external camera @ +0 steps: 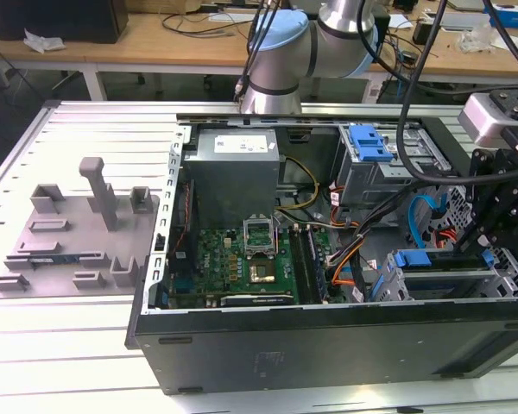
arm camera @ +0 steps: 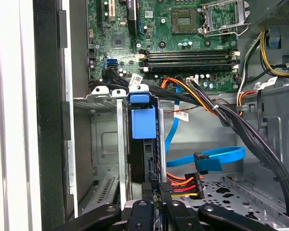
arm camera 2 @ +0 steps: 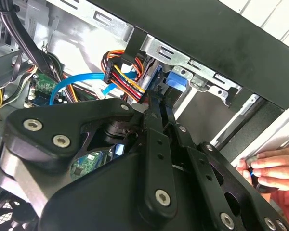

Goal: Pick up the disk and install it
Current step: 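Insert the first disk wire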

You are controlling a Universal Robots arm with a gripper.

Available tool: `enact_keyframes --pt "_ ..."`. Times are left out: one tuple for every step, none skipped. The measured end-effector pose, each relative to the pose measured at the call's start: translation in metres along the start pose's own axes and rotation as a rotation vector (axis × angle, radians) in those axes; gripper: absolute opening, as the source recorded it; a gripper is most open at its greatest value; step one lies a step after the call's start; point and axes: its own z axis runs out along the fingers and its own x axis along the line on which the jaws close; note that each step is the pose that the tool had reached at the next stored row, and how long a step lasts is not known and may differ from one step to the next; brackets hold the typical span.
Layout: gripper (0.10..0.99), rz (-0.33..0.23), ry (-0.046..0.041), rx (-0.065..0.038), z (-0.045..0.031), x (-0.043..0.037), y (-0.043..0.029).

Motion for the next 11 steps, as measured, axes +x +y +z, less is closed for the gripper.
enact_keyframes --pt "0.169 0.0 -0.0001 0.0 0.0004 0.0 -0.0001" --pt "0.169 0.0 -0.0001 0.0 0.0008 0.0 -0.0002" --pt "0.169 0.0 -0.0001 0.0 0.0011 0.0 -0.0003" --pt "0.169 0.0 -0.0001 0.0 0.0014 0.0 -0.0003" --pt "0.169 0.0 -0.0001 0.0 0.0018 0.0 -0.0003" --pt "0.169 0.0 0.0 0.0 0.002 0.0 -0.0003" --pt "0.169 0.0 0.0001 0.0 0.0026 0.0 -0.0004" --pt "0.169 0.0 0.0003 0.0 0.0029 0.0 -0.0004" --pt "0.169 0.0 0.0001 0.0 0.0032 0.0 -0.0004" --pt "0.169 0.0 -0.0001 0.0 0.0039 0.0 -0.0005" --pt "0.169 0.0 0.0 0.0 0.0042 0.0 -0.0005"
